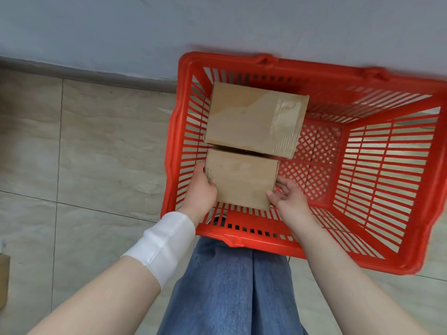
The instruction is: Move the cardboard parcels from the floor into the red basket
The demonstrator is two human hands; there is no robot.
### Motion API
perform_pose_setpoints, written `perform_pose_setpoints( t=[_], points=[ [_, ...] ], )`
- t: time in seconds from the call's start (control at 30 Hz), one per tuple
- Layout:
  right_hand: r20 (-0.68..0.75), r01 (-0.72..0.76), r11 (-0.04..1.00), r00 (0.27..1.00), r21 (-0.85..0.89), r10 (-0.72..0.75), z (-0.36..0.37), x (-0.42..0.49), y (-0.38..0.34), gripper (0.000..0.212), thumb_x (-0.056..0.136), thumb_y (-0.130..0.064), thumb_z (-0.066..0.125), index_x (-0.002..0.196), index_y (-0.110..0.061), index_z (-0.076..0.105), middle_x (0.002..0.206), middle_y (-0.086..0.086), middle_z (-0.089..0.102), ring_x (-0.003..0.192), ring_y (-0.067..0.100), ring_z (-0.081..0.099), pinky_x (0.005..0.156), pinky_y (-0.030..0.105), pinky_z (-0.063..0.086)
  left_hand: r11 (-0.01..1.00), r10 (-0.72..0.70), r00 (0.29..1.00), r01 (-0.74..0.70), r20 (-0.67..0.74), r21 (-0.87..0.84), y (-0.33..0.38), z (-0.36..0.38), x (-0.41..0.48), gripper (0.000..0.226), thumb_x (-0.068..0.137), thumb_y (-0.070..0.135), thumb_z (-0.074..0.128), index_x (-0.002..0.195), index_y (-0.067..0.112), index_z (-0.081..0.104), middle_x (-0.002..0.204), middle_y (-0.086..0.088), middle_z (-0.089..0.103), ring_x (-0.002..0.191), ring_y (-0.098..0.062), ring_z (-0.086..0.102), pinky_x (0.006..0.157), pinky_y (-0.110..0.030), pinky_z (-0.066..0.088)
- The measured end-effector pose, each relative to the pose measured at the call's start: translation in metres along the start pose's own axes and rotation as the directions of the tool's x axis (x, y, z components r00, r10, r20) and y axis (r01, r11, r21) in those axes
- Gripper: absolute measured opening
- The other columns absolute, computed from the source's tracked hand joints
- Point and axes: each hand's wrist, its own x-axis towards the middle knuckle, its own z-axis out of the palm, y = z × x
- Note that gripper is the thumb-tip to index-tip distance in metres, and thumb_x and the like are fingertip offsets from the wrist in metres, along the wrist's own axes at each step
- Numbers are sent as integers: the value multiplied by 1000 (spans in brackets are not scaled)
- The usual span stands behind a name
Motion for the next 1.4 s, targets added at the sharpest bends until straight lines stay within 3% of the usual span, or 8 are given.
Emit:
perform_pose_setpoints(
  t=[0.2, 0.4, 0.5, 0.57, 0.73, 0.9, 1.1, 1.4],
  points=[
    [-44, -36, 999, 998, -23, 35, -1, -16, -11, 64, 88, -16, 59, 143, -8, 28, 148, 10, 37, 135, 21, 38, 111, 31, 32, 993, -82, 996, 79, -26, -82, 10, -9, -12, 56, 97, 13, 43, 148, 13, 21, 150, -5, 38, 138, -24, 38, 114, -39, 33],
    [-145, 2, 992, 989, -123, -20, -13, -101, -54, 61, 86, -29, 61, 138, -7, 38, 144, 11, 44, 131, 23, 44, 109, 28, 32, 966, -134, 989, 116, -64, -233, 46, -43, -79, 49, 95, 16, 48, 139, 0, 35, 137, -16, 53, 128, -31, 50, 109, -42, 39],
    [-123, 22, 996, 992, -91, -33, -22, -167, -87, 54, 88, -27, 59, 135, -5, 43, 140, 9, 49, 126, 20, 48, 99, 21, 32, 940, -158, 987, 150, -3, -305, 73, -64, -139, 50, 95, 20, 49, 140, 2, 38, 136, -15, 54, 123, -30, 54, 107, -45, 42],
    [-100, 31, 997, 994, -68, -38, -29, -216, -108, 48, 89, -28, 57, 131, -7, 48, 135, 7, 53, 123, 19, 51, 104, 23, 34, 922, -164, 985, 173, 54, -345, 91, -80, -181, 50, 95, 22, 49, 140, 4, 38, 138, -13, 51, 125, -27, 52, 110, -43, 39],
    [-129, 95, 994, 988, 53, -88, -39, -323, -147, 35, 89, -30, 55, 120, -14, 56, 124, 5, 61, 113, 18, 58, 102, 41, 45, 894, -29, 978, 117, 205, -432, 140, -117, -282, 47, 97, 20, 46, 142, 9, 38, 141, -7, 49, 130, -19, 48, 109, -30, 36],
    [-194, 169, 952, 974, 257, -120, -36, -401, -151, 31, 92, -26, 51, 121, -15, 54, 119, 3, 60, 108, 16, 58, 92, 31, 49, 899, 116, 972, -15, 205, -437, 142, -145, -353, 42, 97, 20, 45, 138, 12, 43, 141, -7, 49, 130, -19, 47, 112, -36, 35],
    [-342, 225, 858, 938, 461, -62, -35, -479, -117, 28, 93, -25, 50, 119, -13, 53, 113, 4, 60, 103, 18, 58, 82, 25, 48, 879, 115, 957, 28, 268, -477, 103, -164, -413, 41, 98, 5, 42, 139, 0, 38, 136, -18, 52, 129, -28, 49, 102, -31, 39],
    [-522, 371, 616, 849, 695, 77, -59, -595, -31, 23, 94, -23, 49, 114, -13, 53, 111, 4, 60, 109, 22, 58, 76, 20, 47, 956, 278, 834, -190, 477, -225, 93, -115, -514, 41, 99, 4, 37, 140, 0, 35, 141, -17, 48, 131, -29, 47, 103, -30, 37]
  ],
)
